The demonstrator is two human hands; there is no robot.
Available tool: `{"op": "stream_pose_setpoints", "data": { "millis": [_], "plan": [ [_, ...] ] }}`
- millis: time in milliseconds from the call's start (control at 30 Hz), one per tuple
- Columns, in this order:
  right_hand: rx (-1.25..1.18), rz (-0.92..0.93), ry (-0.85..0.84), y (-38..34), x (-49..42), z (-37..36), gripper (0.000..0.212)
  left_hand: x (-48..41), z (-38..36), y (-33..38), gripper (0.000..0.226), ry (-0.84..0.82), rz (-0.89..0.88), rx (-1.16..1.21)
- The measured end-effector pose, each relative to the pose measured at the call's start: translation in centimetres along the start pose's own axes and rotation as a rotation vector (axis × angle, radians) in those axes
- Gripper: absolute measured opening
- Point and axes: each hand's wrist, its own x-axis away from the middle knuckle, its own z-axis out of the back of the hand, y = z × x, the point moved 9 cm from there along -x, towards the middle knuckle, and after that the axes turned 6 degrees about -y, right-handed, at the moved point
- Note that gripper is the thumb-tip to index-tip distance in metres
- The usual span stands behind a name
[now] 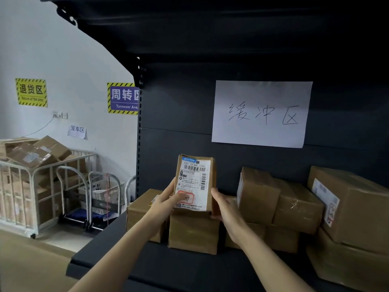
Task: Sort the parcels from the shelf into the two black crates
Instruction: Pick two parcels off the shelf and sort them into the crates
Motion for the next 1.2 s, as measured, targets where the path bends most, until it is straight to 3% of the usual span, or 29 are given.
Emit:
{"op": "stream_pose_setpoints", "data": {
  "millis": [133,300,433,733,800,900,1000,1067,1200],
  "plan": [
    [0.008,-0.039,0.026,0.7,-0.8,0.1,0.033,-0.7,0.3,-0.6,0.043,-0.02,0.02,0.046],
    [0.08,0.024,0.021,-0.1,-1.7,0.2,0.018,-1.7,0.9,-0.4,0.045,-0.019,0.012,0.039],
    [0.212,0.072,0.043,-0.5,-2.4,0.4,0.039,-2.6,1.0,-0.8,0.052,-0.027,0.004,-0.034],
    [0.381,0.08,0.03,-0.8,-2.5,0.3,0.047,-3.5,1.4,-2.3,0.06,0.017,-0.029,-0.213],
    [0.408,0.106,0.05,-1.6,-1.9,0.8,0.052,-3.4,1.9,-2.2,0.067,0.075,-0.053,-0.216],
    [0.47,0.158,0.091,-3.1,-0.6,2.0,0.057,-2.0,3.1,-1.2,0.076,0.299,-0.081,-0.365],
    [0.58,0.265,0.17,-5.9,1.3,4.0,0.053,0.9,1.7,2.4,0.055,0.471,-0.29,-0.556],
    [0.653,0.326,0.228,-7.6,2.5,5.6,0.052,2.1,-0.5,4.2,0.045,0.445,-0.393,-0.615],
    [0.721,0.349,0.348,-8.7,3.9,9.6,0.052,1.2,-5.9,4.6,0.047,0.23,-0.41,-0.632]
  ]
}}
